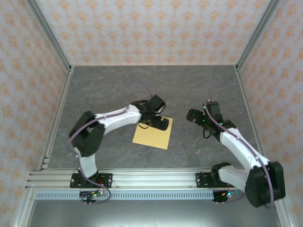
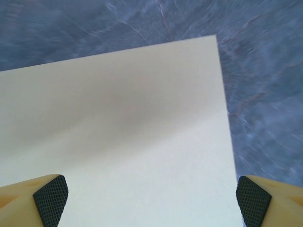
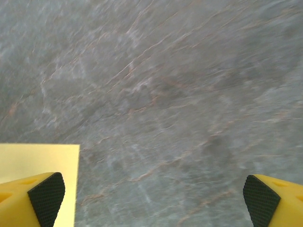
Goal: Fold a paper plane with a square sheet of paper (fold left side to right side)
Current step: Move the square sheet of paper to the center of the table, then pick up the square sheet of paper from the center of the table.
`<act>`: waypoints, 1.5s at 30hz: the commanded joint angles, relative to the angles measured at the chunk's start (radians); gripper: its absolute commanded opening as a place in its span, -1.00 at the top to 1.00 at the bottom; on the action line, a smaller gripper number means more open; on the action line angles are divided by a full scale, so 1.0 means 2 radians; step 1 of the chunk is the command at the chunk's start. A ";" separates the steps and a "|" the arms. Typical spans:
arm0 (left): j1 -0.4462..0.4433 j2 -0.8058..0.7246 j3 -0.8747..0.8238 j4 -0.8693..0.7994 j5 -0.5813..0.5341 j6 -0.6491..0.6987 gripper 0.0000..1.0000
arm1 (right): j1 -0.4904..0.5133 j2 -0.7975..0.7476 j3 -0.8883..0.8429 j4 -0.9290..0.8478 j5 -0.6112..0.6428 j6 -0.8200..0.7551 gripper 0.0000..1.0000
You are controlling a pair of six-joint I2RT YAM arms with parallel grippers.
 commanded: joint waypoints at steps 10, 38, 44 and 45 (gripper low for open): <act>0.052 -0.107 -0.185 0.104 0.136 -0.088 -0.77 | 0.133 0.240 0.154 -0.008 0.031 0.056 -1.00; 0.055 -0.091 -0.263 0.153 0.124 -0.113 -0.55 | 0.240 0.374 0.247 -0.051 -0.022 0.078 -0.89; 0.055 -0.112 -0.265 0.164 0.122 -0.114 -0.55 | 0.240 0.375 0.251 -0.061 -0.037 0.073 -0.50; 0.055 -0.118 -0.265 0.167 0.122 -0.115 -0.54 | 0.240 0.375 0.250 -0.060 -0.040 0.072 -0.42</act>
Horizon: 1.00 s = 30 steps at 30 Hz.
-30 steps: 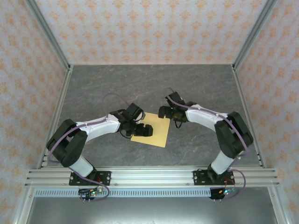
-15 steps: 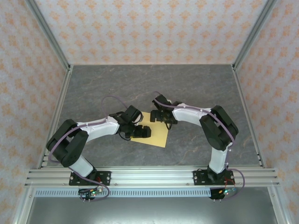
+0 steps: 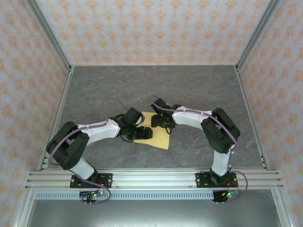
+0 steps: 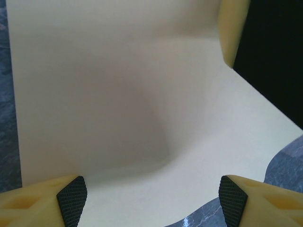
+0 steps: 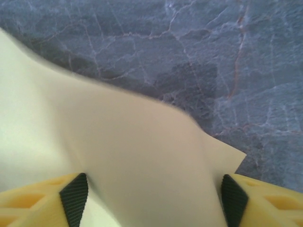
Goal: Fold a paper plane with a square sheet of paper (fold left side to right side)
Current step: Pick up the square sheet of paper from the center of the table.
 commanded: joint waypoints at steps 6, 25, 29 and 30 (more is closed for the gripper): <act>0.013 -0.050 -0.010 0.012 -0.002 -0.007 -0.55 | 0.014 0.002 0.002 -0.009 -0.057 0.003 -0.09; 0.208 -0.232 -0.044 -0.002 0.136 0.016 -0.66 | -0.080 -0.146 -0.122 0.197 -0.278 -0.020 0.43; 0.236 -0.252 -0.033 0.022 0.199 0.024 -0.74 | -0.136 -0.208 -0.147 0.231 -0.367 -0.037 0.43; 0.237 -0.255 -0.028 0.030 0.214 0.027 -0.76 | -0.150 -0.225 -0.148 0.228 -0.388 -0.046 0.43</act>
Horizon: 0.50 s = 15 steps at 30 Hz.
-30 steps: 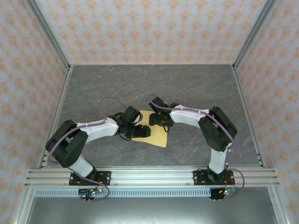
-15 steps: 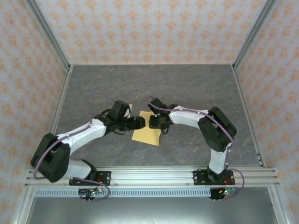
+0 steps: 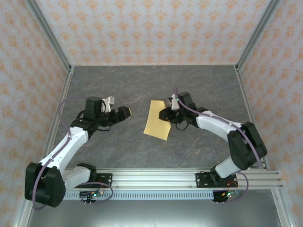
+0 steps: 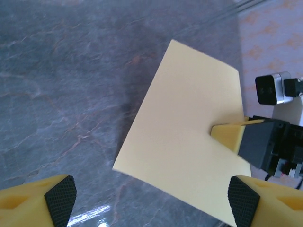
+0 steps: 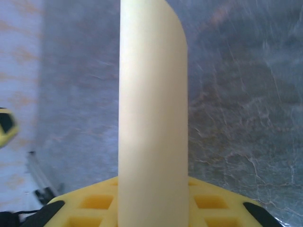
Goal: Fold a paper plane with a square sheet of paper (fold left side to right side)
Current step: Pick up the square sheet of paper from the center of the table.
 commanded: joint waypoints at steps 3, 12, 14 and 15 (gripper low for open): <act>0.005 -0.018 0.024 0.066 0.113 0.015 -0.81 | -0.048 -0.089 0.010 0.021 -0.144 -0.060 0.43; -0.001 -0.044 0.062 0.133 0.172 0.023 -0.90 | -0.043 -0.143 0.099 -0.053 -0.256 -0.107 0.43; -0.011 -0.050 0.074 0.129 0.177 0.046 -0.90 | -0.033 -0.147 0.119 -0.066 -0.267 -0.114 0.43; -0.018 -0.051 0.082 0.123 0.178 0.058 -0.90 | -0.026 -0.148 0.131 -0.077 -0.271 -0.120 0.43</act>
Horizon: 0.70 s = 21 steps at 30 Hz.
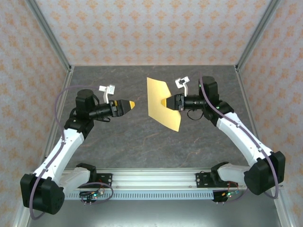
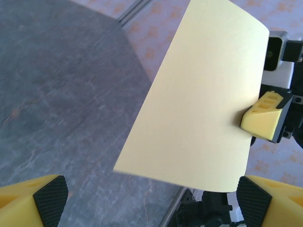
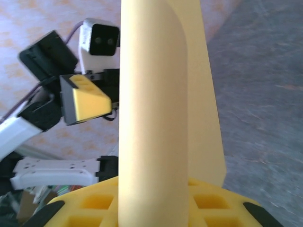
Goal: Fold a paper plane with a square sheet of paper (fold left side to right side)
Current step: Pick up the square sheet of paper from the center of the table, then place a square sheet of paper at the center of the table.
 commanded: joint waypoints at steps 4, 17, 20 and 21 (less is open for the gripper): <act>-0.046 -0.009 0.052 0.017 0.038 0.066 -0.90 | 0.044 -0.011 0.072 -0.057 -0.073 -0.047 0.44; -0.088 -0.022 0.064 0.036 0.064 0.082 -0.23 | 0.063 -0.028 0.088 -0.075 -0.046 -0.066 0.43; -0.090 -0.029 0.062 0.032 0.060 0.083 0.40 | 0.062 -0.029 0.083 -0.071 -0.037 -0.066 0.43; -0.089 -0.029 0.062 0.031 0.057 0.082 0.56 | 0.061 -0.029 0.082 -0.074 -0.033 -0.068 0.43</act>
